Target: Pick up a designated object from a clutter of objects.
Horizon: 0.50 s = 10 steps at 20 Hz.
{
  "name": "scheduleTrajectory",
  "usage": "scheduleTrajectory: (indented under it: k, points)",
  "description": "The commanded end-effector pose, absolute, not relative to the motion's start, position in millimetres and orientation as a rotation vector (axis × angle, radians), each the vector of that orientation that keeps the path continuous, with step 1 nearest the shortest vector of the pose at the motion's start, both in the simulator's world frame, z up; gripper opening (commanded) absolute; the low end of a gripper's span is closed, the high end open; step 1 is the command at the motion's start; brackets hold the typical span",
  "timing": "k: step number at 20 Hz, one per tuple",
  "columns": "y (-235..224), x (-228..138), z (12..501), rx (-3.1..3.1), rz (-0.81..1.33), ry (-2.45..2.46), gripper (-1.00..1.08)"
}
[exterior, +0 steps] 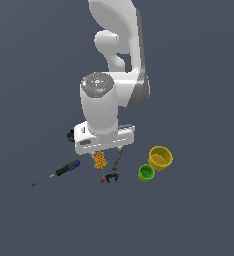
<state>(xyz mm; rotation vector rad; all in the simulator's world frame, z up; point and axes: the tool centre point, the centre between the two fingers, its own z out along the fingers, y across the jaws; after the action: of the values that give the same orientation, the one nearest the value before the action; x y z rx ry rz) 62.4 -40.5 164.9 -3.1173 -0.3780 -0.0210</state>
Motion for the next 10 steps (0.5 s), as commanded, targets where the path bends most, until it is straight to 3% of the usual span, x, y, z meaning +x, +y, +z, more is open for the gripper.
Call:
scheduleTrajectory:
  k: [1, 10]
  points:
    - [-49.9, 64.1, 138.1, -3.11, -0.017, -0.439, 1.0]
    - [-70.6, 61.6, 77.0, -3.089, -0.003, -0.571, 1.0]
